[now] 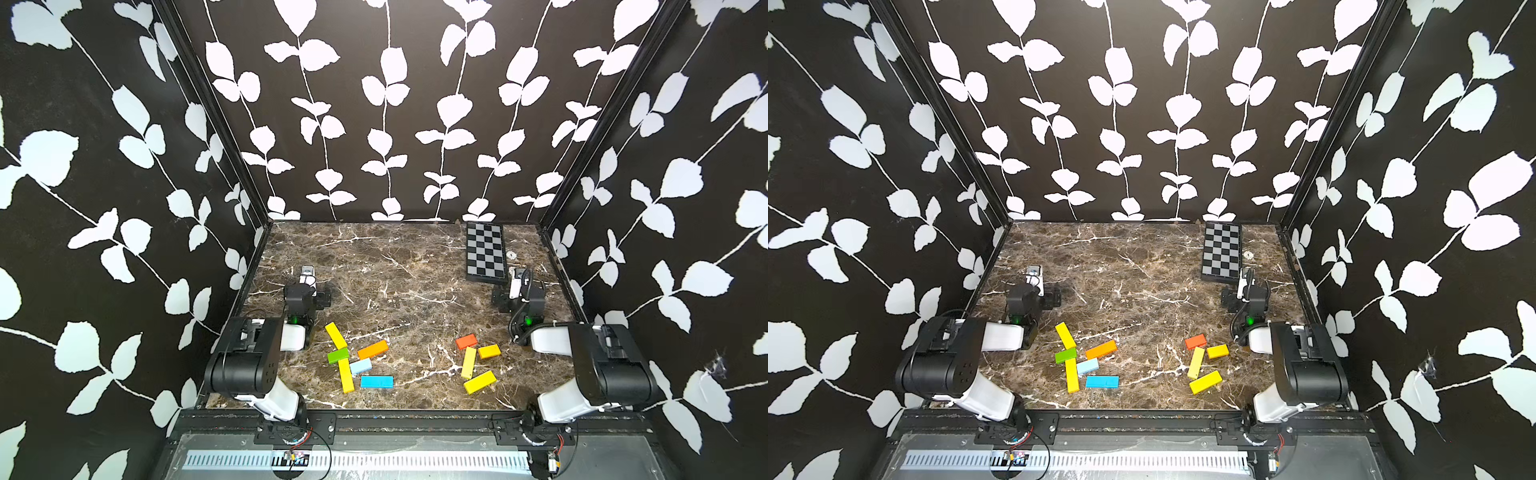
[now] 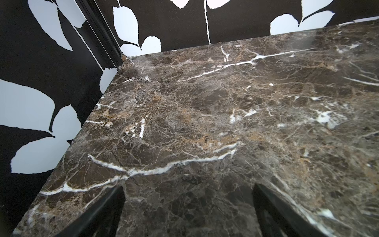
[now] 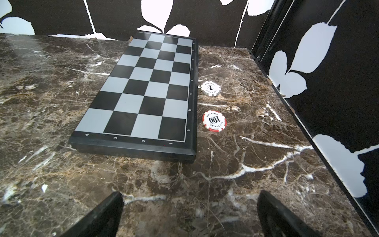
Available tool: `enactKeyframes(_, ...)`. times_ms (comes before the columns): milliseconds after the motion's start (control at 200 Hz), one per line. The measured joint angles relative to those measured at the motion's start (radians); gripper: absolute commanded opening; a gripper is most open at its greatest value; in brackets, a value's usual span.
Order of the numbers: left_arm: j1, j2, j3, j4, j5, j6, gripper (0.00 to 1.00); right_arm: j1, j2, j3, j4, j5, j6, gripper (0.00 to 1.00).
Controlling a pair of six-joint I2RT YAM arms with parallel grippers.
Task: Assemble the letter h with building blocks
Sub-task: Pick up the building block from the center of the board.
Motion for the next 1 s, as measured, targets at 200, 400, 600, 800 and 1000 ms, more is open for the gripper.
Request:
enactKeyframes(200,0.0,0.0,0.0,0.0,0.0,0.0,0.99,0.0,0.0,0.0,0.0,0.0,0.0,0.99)
enactKeyframes(400,0.001,0.0,0.0,0.0,0.006,0.0,0.99,0.0,0.0,0.0,0.0,-0.002,0.0,0.99)
enactKeyframes(600,0.001,0.0,0.0,0.0,0.009,0.0,0.99,0.008,-0.004,0.001,-0.007,0.022,0.001,0.99)
enactKeyframes(800,-0.003,-0.149,0.143,-0.349,-0.105,-0.055,0.93,0.081,-0.219,0.421,-0.734,0.228,0.208,0.99)
enactKeyframes(1000,-0.122,-0.431,0.42,-0.784,-0.258,-0.372,0.86,0.049,-0.403,0.594,-1.024,0.123,0.549,0.99)
